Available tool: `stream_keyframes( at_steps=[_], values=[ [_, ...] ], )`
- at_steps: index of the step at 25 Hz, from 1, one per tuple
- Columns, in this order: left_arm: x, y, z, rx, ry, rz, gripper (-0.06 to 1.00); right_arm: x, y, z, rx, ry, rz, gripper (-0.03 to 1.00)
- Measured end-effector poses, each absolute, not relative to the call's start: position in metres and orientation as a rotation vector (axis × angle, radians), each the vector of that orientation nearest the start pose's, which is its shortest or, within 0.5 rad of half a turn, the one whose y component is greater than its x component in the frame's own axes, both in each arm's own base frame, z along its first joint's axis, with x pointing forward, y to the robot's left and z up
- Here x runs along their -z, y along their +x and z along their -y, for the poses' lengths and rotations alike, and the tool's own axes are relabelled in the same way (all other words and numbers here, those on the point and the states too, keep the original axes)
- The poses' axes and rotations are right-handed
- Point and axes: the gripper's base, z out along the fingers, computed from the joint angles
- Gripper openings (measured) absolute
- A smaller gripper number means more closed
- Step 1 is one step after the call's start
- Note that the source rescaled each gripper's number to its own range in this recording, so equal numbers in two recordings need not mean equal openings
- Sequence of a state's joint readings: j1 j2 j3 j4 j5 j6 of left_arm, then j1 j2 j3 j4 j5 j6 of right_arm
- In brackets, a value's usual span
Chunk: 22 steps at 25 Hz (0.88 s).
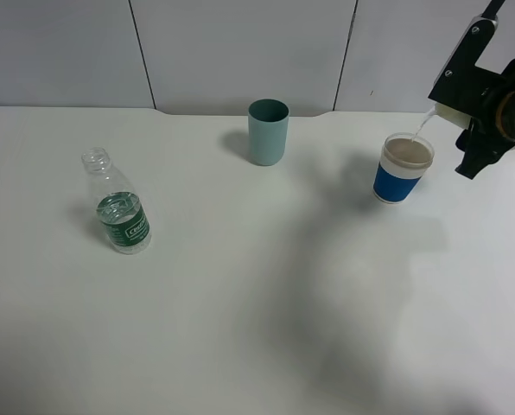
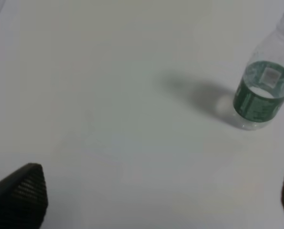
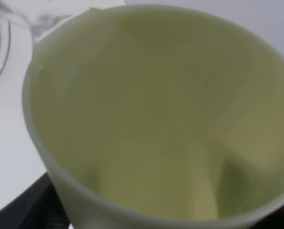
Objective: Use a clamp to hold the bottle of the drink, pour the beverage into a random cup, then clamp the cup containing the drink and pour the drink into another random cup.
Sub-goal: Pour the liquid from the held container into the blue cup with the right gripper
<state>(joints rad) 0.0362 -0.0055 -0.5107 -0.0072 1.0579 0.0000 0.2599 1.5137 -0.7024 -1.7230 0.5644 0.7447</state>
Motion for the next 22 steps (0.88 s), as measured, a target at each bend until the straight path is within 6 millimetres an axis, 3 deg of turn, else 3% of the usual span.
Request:
stream_keyframes(
  at_steps=[11,22],
  values=[
    [-0.2804,-0.0069,0.0008,-0.014,-0.036,-2.025,1.00,-0.2121,0.2900,-0.0272,1.023,-1.077,-2.010,0.03],
    [-0.2804,-0.0069,0.0008,-0.014,-0.036,-2.025,1.00,-0.2122,0.2900,-0.0272,1.080,-1.199,-1.969,0.03]
  ],
)
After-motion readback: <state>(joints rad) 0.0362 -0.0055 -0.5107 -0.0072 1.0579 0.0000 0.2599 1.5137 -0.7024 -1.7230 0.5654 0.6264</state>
